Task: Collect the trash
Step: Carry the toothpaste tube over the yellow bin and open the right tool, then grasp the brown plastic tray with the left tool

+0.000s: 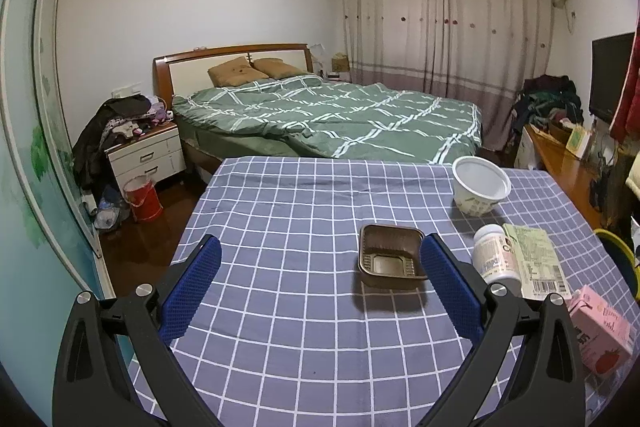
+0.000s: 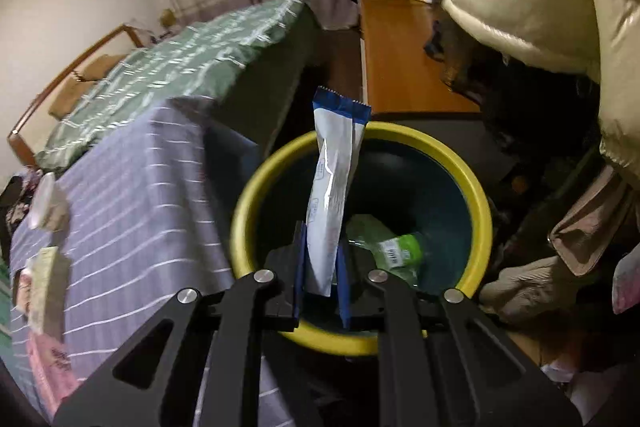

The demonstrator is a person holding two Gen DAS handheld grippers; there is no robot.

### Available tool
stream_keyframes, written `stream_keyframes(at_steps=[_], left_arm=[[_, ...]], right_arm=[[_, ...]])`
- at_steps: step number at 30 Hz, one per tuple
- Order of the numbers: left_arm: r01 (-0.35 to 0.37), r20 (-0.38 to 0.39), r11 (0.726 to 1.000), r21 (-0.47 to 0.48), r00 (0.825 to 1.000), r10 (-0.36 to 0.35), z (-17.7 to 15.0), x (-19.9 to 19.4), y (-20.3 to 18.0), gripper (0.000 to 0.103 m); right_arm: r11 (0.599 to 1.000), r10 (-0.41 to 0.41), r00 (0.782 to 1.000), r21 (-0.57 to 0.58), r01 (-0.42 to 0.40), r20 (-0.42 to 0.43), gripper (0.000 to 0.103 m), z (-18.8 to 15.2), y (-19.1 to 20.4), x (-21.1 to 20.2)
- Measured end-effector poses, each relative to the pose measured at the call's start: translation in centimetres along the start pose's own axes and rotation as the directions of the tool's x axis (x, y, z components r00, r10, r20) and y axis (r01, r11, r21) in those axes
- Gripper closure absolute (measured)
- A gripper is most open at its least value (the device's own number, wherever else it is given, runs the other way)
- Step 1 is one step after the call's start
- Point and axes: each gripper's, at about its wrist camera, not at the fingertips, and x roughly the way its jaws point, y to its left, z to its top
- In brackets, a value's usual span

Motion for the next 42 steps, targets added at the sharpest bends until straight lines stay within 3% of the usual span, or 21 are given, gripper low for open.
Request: stream_keyframes(at_steps=[3, 9, 13, 19, 24, 27, 33, 36, 42], left_arm=[[0.003, -0.005, 1.0, 0.015, 1.0, -0.003, -0.1, 0.1, -0.3, 0.005], [0.007, -0.01, 1.0, 0.019, 1.0, -0.006, -0.2, 0.1, -0.5, 0.005], [0.012, -0.012, 1.0, 0.021, 1.0, -0.012, -0.2, 0.1, -0.6, 0.005], [0.014, -0.016, 0.999, 0.03, 1.0, -0.013, -0.3, 0.2, -0.7, 0.005], [0.013, -0.021, 0.999, 0.044, 1.0, -0.012, -0.4, 0.1, -1.0, 0.005], [0.017, -0.034, 0.998, 0.065, 0.999, -0.015, -0.5, 0.4, -1.5, 0.005], [0.036, -0.138, 0.99, 0.134, 0.99, -0.017, -0.6, 2.8, -3.7, 0.005], [0.015, -0.208, 0.987, 0.159, 0.978, 0.019, -0.6, 4.7, -4.5, 0.005], [0.089, -0.338, 0.991, 0.096, 0.94, -0.051, -0.2, 8.6, -4.9, 0.005]], right_arm=[[0.999, -0.028, 0.999, 0.018, 0.029, -0.022, 0.087, 0.2, -1.1, 1.6], [0.995, -0.06, 0.998, 0.081, 0.061, -0.017, 0.074, 0.0, -2.1, 2.1], [0.993, -0.028, 1.0, 0.112, 0.027, 0.009, 0.073, 0.0, -2.0, 0.8], [0.996, 0.056, 0.993, 0.06, -0.063, 0.103, 0.067, 0.1, 2.3, -1.9], [0.992, 0.127, 0.983, -0.036, -0.123, 0.132, 0.067, -0.2, 7.3, -2.5], [0.99, 0.121, 0.979, -0.091, -0.107, 0.162, 0.063, -0.7, 8.8, -2.9], [0.979, 0.125, 0.981, -0.177, -0.098, 0.15, 0.061, -1.7, 10.5, -2.1], [0.977, 0.132, 0.981, -0.185, -0.105, 0.142, 0.061, -1.9, 10.5, -1.8], [0.974, 0.144, 0.98, -0.196, -0.116, 0.137, 0.061, -2.2, 10.7, -1.7]])
